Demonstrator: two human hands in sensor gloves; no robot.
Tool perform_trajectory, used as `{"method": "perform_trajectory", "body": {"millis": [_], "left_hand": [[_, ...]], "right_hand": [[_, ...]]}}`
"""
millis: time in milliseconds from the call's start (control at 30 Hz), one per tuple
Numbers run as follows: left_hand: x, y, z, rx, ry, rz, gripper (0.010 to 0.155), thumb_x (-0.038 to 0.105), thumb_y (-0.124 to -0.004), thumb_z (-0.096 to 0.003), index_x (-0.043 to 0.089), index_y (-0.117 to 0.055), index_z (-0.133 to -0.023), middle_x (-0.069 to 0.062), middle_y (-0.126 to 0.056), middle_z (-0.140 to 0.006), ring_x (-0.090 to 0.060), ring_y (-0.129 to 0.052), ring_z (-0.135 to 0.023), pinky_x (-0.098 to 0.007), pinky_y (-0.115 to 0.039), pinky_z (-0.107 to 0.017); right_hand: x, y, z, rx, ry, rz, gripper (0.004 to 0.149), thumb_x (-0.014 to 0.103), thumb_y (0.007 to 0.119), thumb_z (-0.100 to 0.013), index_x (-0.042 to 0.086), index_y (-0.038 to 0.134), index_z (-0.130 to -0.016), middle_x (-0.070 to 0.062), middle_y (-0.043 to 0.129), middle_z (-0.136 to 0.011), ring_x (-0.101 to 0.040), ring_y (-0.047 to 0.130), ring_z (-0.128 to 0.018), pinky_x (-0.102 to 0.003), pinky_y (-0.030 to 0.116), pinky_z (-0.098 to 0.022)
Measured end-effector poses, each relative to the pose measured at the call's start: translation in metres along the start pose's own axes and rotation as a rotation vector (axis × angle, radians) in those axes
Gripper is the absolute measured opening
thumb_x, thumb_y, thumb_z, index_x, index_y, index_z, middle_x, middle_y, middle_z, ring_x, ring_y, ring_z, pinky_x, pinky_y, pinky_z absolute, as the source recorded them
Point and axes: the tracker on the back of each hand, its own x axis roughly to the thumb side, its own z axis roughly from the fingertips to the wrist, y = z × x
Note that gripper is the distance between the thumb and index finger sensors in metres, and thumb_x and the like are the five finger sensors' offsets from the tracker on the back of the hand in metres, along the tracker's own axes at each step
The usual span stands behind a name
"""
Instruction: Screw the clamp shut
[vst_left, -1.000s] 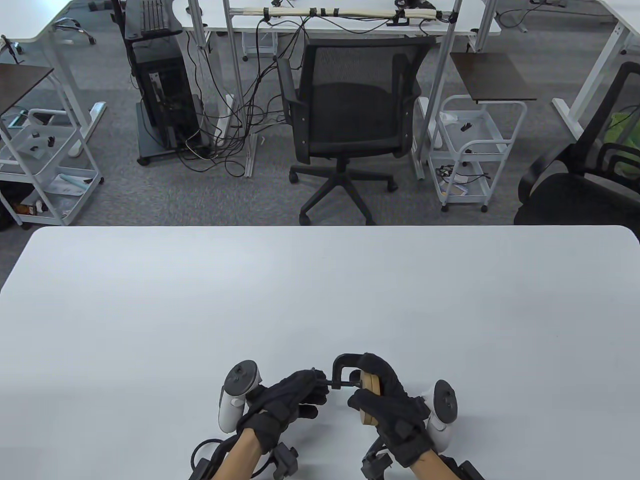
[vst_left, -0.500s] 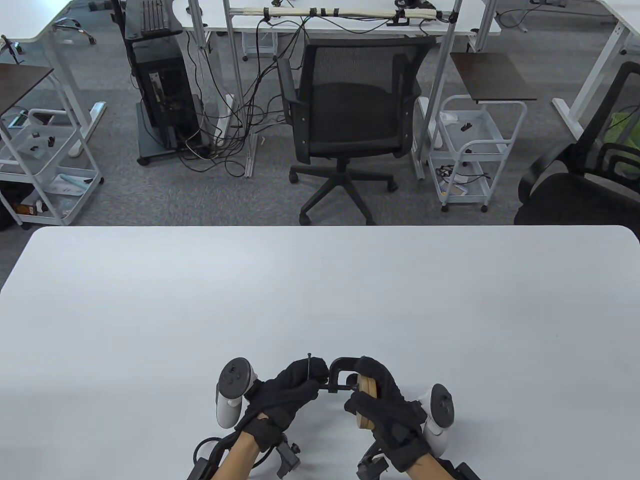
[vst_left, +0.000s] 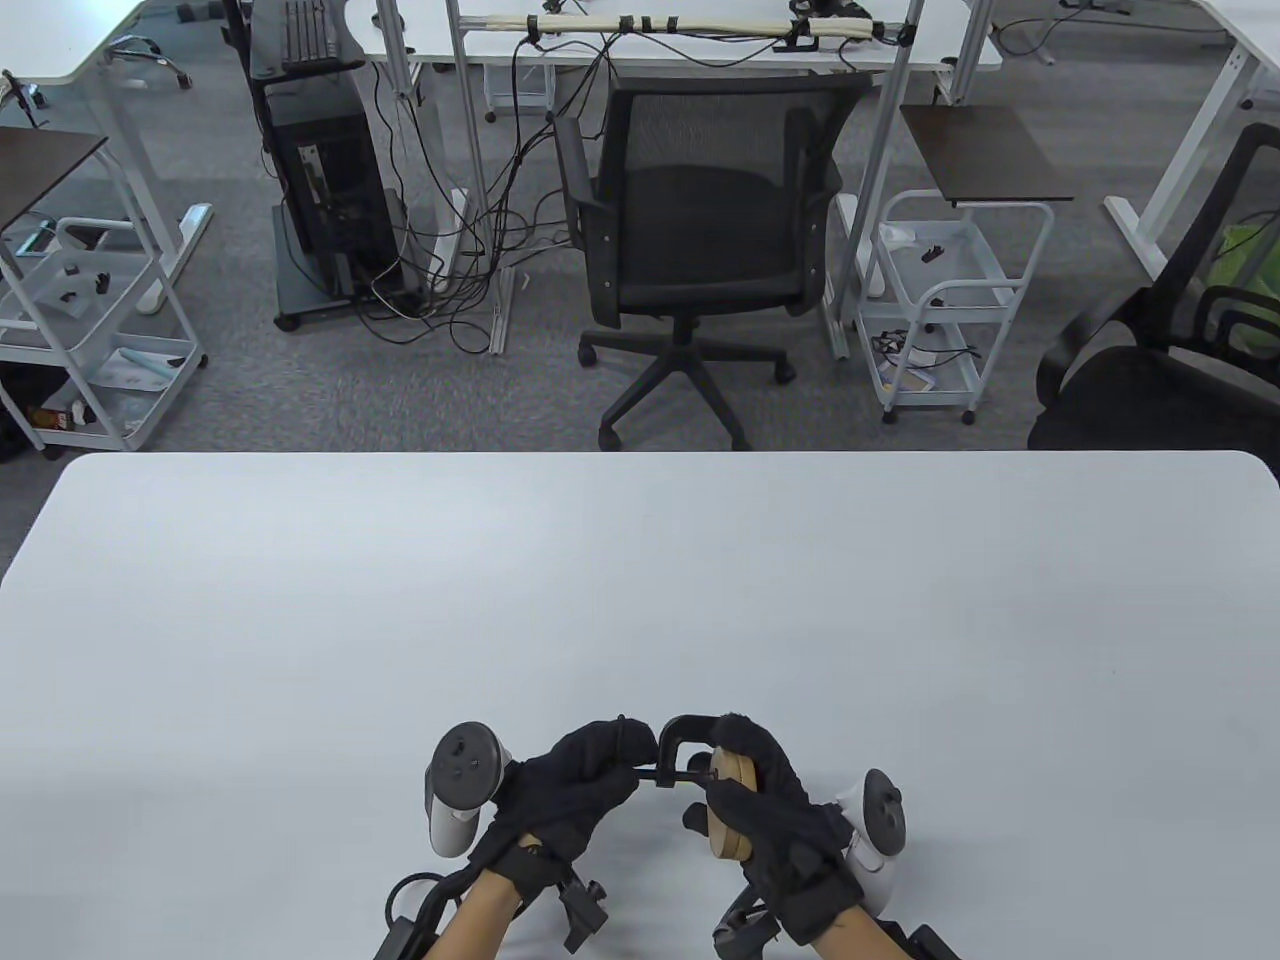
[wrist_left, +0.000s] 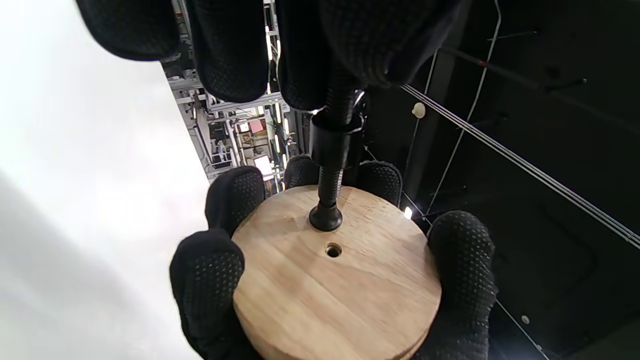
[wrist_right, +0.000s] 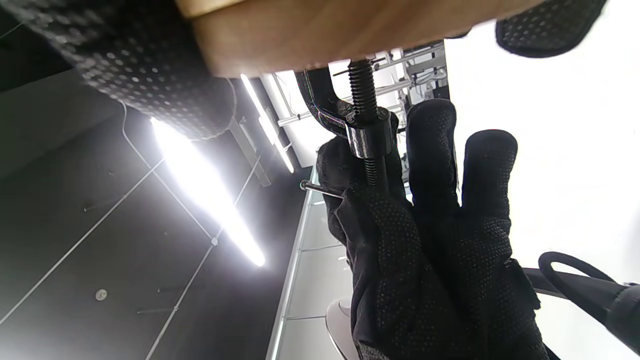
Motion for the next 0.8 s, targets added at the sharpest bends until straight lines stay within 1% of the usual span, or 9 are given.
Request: {"method": "perform_trajectory", "body": {"millis": [133,200,267,300,400,500,600,700,800], "left_hand": [[-0.001,0.000,0.000,0.027,0.009,-0.023,0.054,0.031,-0.082,-0.0473,0.032,-0.070,-0.100,0.000,-0.078,-0.102,-0.037,-0.077,-0.096,-0.063,-0.067,-0.065],[0.000,-0.001,0.000,0.023,0.003,-0.096,0.056,0.033,-0.081,-0.0485,0.031,-0.066,-0.102,0.000,-0.076,-0.104,-0.038,-0.076,-0.096,-0.064,-0.067,-0.064],[0.003,-0.002,-0.001,-0.002,0.000,-0.142,0.058,0.035,-0.079,-0.0513,0.027,-0.061,-0.105,-0.004,-0.073,-0.106,-0.041,-0.073,-0.096,-0.064,-0.066,-0.064],[0.004,-0.002,-0.001,-0.009,0.003,-0.156,0.059,0.038,-0.078,-0.0535,0.026,-0.058,-0.108,-0.008,-0.070,-0.108,-0.043,-0.070,-0.097,-0.065,-0.065,-0.064],[0.007,0.001,0.000,-0.001,0.011,-0.164,0.074,0.048,-0.079,-0.0522,0.020,-0.048,-0.114,-0.016,-0.063,-0.111,-0.048,-0.066,-0.098,-0.066,-0.064,-0.063],[0.013,0.015,0.002,0.018,0.008,-0.107,0.077,0.050,-0.078,-0.0529,0.021,-0.045,-0.115,-0.018,-0.057,-0.114,-0.051,-0.058,-0.101,-0.067,-0.061,-0.064],[0.024,0.038,0.008,0.107,-0.013,-0.098,0.076,0.049,-0.080,-0.0521,0.020,-0.048,-0.114,-0.019,-0.058,-0.113,-0.051,-0.058,-0.100,-0.068,-0.060,-0.064],[0.028,0.063,0.018,0.147,-0.015,-0.227,0.076,0.051,-0.079,-0.0520,0.021,-0.048,-0.115,-0.020,-0.057,-0.114,-0.052,-0.057,-0.101,-0.069,-0.060,-0.064],[0.023,0.084,0.031,0.231,0.000,-0.461,0.078,0.055,-0.080,-0.0500,0.020,-0.051,-0.114,-0.021,-0.057,-0.113,-0.053,-0.057,-0.100,-0.071,-0.058,-0.063]], "right_hand": [[0.000,-0.001,-0.001,0.001,-0.002,0.015,0.075,0.051,0.094,-0.044,0.019,0.060,-0.103,-0.004,0.047,-0.112,-0.057,0.053,-0.089,-0.071,0.067,-0.049],[0.000,-0.004,-0.003,-0.005,-0.006,0.044,0.075,0.053,0.093,-0.044,0.020,0.060,-0.103,-0.005,0.047,-0.112,-0.057,0.054,-0.089,-0.071,0.068,-0.050],[-0.004,-0.006,-0.003,-0.004,0.001,0.005,0.075,0.052,0.093,-0.045,0.019,0.059,-0.103,-0.006,0.047,-0.112,-0.058,0.054,-0.090,-0.073,0.066,-0.050],[-0.004,-0.006,-0.004,-0.006,-0.001,-0.004,0.075,0.053,0.092,-0.045,0.019,0.059,-0.104,-0.006,0.046,-0.112,-0.058,0.053,-0.090,-0.074,0.065,-0.051],[-0.002,-0.007,-0.004,-0.044,-0.031,0.019,0.075,0.052,0.093,-0.044,0.019,0.061,-0.103,-0.006,0.048,-0.111,-0.059,0.053,-0.091,-0.077,0.061,-0.052],[0.005,-0.011,-0.003,-0.062,-0.074,0.107,0.075,0.054,0.093,-0.043,0.019,0.063,-0.102,-0.004,0.052,-0.110,-0.058,0.058,-0.090,-0.075,0.059,-0.054],[0.007,-0.015,-0.004,-0.094,-0.088,0.210,0.075,0.057,0.092,-0.043,0.018,0.064,-0.101,-0.006,0.055,-0.109,-0.057,0.063,-0.090,-0.072,0.060,-0.056],[0.004,-0.016,-0.007,-0.119,-0.067,0.268,0.075,0.057,0.092,-0.043,0.016,0.066,-0.100,-0.010,0.057,-0.107,-0.057,0.065,-0.089,-0.072,0.061,-0.056],[-0.001,-0.015,-0.013,-0.122,-0.039,0.339,0.075,0.055,0.093,-0.043,0.014,0.067,-0.099,-0.014,0.057,-0.106,-0.057,0.067,-0.088,-0.072,0.062,-0.056]]}}
